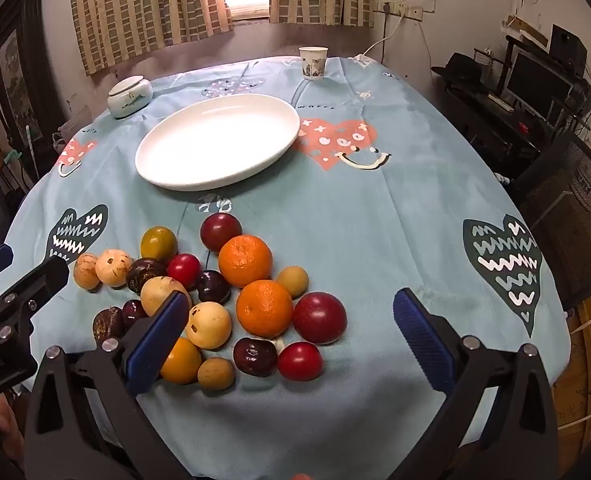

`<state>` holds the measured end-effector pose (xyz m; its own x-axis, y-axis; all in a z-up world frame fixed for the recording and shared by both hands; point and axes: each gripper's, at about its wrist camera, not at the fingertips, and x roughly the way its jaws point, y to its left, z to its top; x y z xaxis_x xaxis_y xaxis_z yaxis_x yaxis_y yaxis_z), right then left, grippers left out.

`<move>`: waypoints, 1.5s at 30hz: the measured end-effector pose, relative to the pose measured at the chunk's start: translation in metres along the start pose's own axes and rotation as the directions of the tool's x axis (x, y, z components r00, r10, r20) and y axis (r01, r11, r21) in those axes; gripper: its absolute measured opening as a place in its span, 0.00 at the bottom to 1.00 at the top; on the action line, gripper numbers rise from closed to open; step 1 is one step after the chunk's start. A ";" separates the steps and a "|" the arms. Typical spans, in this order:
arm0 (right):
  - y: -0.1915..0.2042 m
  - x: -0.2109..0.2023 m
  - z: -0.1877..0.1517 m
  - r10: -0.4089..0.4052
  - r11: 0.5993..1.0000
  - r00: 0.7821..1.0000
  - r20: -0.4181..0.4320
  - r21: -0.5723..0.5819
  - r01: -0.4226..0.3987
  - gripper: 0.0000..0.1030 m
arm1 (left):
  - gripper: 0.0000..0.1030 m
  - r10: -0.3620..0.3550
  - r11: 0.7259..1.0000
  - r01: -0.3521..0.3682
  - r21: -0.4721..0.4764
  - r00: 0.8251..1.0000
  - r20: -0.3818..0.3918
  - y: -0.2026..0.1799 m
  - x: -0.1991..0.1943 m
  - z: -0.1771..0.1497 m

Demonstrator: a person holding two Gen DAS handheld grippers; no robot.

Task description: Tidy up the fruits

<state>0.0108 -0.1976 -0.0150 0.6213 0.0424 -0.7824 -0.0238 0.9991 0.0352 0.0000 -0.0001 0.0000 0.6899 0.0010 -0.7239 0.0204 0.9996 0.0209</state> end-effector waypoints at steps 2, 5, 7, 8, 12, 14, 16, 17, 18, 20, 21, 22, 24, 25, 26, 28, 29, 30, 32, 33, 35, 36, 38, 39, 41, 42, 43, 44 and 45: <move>0.001 0.000 0.000 0.004 1.000 1.000 -0.008 -0.001 -0.004 0.99 | 0.98 -0.001 1.000 0.001 -0.003 1.000 0.005 0.000 -0.001 0.000; 0.003 -0.001 0.001 0.000 1.000 1.000 -0.004 -0.012 0.000 0.99 | 0.98 0.003 1.000 -0.003 0.005 1.000 0.007 -0.001 -0.002 0.000; 0.002 0.000 0.000 -0.001 1.000 1.000 -0.004 -0.016 0.001 0.99 | 0.98 0.000 1.000 0.000 0.001 1.000 0.006 0.002 -0.002 0.001; 0.002 0.001 0.000 -0.002 1.000 1.000 -0.004 -0.018 0.002 0.99 | 0.98 -0.005 1.000 0.005 -0.002 1.000 0.006 0.003 -0.002 0.001; 0.003 0.003 -0.004 0.001 1.000 1.000 -0.014 -0.020 -0.001 0.99 | 0.98 -0.004 1.000 0.005 -0.008 1.000 0.006 0.003 -0.002 0.001; 0.005 0.004 0.000 0.013 1.000 1.000 -0.029 -0.014 -0.013 0.99 | 0.98 -0.004 1.000 0.004 -0.009 1.000 0.008 0.003 -0.002 0.000; 0.005 0.003 0.000 0.020 1.000 0.999 -0.027 -0.014 -0.021 0.99 | 0.98 -0.004 1.000 0.004 -0.013 1.000 0.006 0.003 -0.003 0.001; 0.006 0.003 0.000 0.023 1.000 0.999 -0.025 -0.017 -0.024 0.99 | 0.98 -0.005 1.000 0.005 -0.015 1.000 0.004 0.004 -0.003 0.002; 0.007 0.002 0.000 0.025 0.999 0.999 -0.024 -0.021 -0.026 0.99 | 0.98 -0.006 1.000 0.006 -0.017 1.000 0.003 0.004 -0.002 0.003; 0.009 0.002 -0.001 0.025 0.999 0.999 -0.021 -0.031 -0.026 0.99 | 0.98 -0.006 1.000 0.007 -0.017 1.000 0.004 0.005 -0.002 0.003; 0.010 0.001 -0.001 0.024 0.999 0.999 -0.021 -0.034 -0.025 0.99 | 0.98 -0.007 1.000 0.007 -0.017 1.000 0.005 0.006 -0.002 0.004; 0.011 0.001 -0.001 0.022 0.999 1.000 -0.022 -0.037 -0.023 0.99 | 0.98 -0.008 1.000 0.008 -0.017 1.000 0.006 0.006 -0.002 0.003; 0.012 0.002 -0.002 0.024 0.999 0.999 -0.023 -0.040 -0.024 0.99 | 0.98 -0.007 1.000 0.007 -0.015 1.000 0.009 0.007 -0.005 0.002; 0.012 0.001 -0.002 0.024 0.999 0.999 -0.024 -0.041 -0.025 0.99 | 0.98 -0.007 1.000 0.007 -0.015 1.000 0.009 0.007 -0.005 0.002; 0.013 0.001 -0.002 0.024 0.999 0.999 -0.023 -0.042 -0.025 0.99 | 0.98 -0.007 1.000 0.007 -0.014 1.000 0.011 0.007 -0.004 0.001; 0.013 0.000 -0.002 0.024 0.999 0.999 -0.023 -0.047 -0.025 0.99 | 0.98 -0.007 1.000 0.007 -0.014 1.000 0.011 0.007 -0.005 0.001; 0.014 0.000 -0.002 0.024 0.999 0.999 -0.022 -0.048 -0.025 0.99 | 0.98 -0.008 1.000 0.008 -0.014 1.000 0.011 0.007 -0.004 0.001; 0.014 0.000 -0.002 0.024 0.998 0.999 -0.022 -0.050 -0.026 0.99 | 0.98 -0.009 1.000 0.009 -0.013 1.000 0.012 0.008 -0.005 0.001; 0.015 0.000 -0.002 0.024 0.998 0.999 -0.022 -0.050 -0.025 0.99 | 0.98 -0.008 1.000 0.008 -0.015 1.000 0.011 0.007 -0.005 0.001; 0.015 0.000 -0.002 0.024 0.998 0.999 -0.022 -0.049 -0.025 0.99 | 0.98 -0.008 1.000 0.008 -0.015 1.000 0.011 0.007 -0.005 0.001; 0.015 0.000 -0.003 0.027 0.998 0.999 -0.021 -0.048 -0.028 0.99 | 0.98 -0.010 1.000 0.010 -0.018 1.000 0.011 0.008 -0.005 0.001; 0.015 0.000 -0.003 0.023 0.999 1.000 -0.020 -0.048 -0.024 0.99 | 0.98 -0.009 1.000 0.009 -0.017 1.000 0.011 0.008 -0.004 0.001; 0.014 0.000 -0.002 0.025 0.998 0.999 -0.022 -0.049 -0.026 0.99 | 0.98 -0.008 1.000 0.008 -0.016 1.000 0.011 0.008 -0.004 0.001; 0.015 0.000 -0.002 0.024 0.998 0.999 -0.022 -0.049 -0.025 0.99 | 0.98 -0.009 1.000 0.010 -0.016 1.000 0.011 0.008 -0.004 0.001; 0.015 0.000 -0.002 0.024 0.999 0.999 -0.025 -0.047 -0.026 0.99 | 0.98 -0.011 1.000 0.011 -0.016 1.000 0.010 0.008 -0.005 0.001; 0.015 0.000 -0.003 0.025 0.999 0.999 -0.027 -0.045 -0.026 0.99 | 0.98 -0.010 1.000 0.010 -0.016 1.000 0.011 0.008 -0.005 0.000; 0.015 0.000 -0.003 0.026 0.999 0.999 -0.027 -0.045 -0.027 0.99 | 0.98 -0.010 1.000 0.010 -0.016 1.000 0.011 0.008 -0.005 0.000; 0.015 0.000 -0.003 0.026 0.999 0.999 -0.027 -0.045 -0.027 0.99 | 0.98 -0.010 1.000 0.011 -0.016 1.000 0.011 0.008 -0.005 0.000; 0.015 0.000 -0.003 0.025 0.999 0.999 -0.027 -0.044 -0.027 0.99 | 0.98 -0.011 1.000 0.011 -0.017 1.000 0.010 0.008 -0.005 0.000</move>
<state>0.0078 -0.1828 -0.0163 0.5992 0.0678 -0.7977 -0.0751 0.9968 0.0283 -0.0034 0.0083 0.0040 0.6969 -0.0099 -0.7171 0.0159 0.9999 0.0016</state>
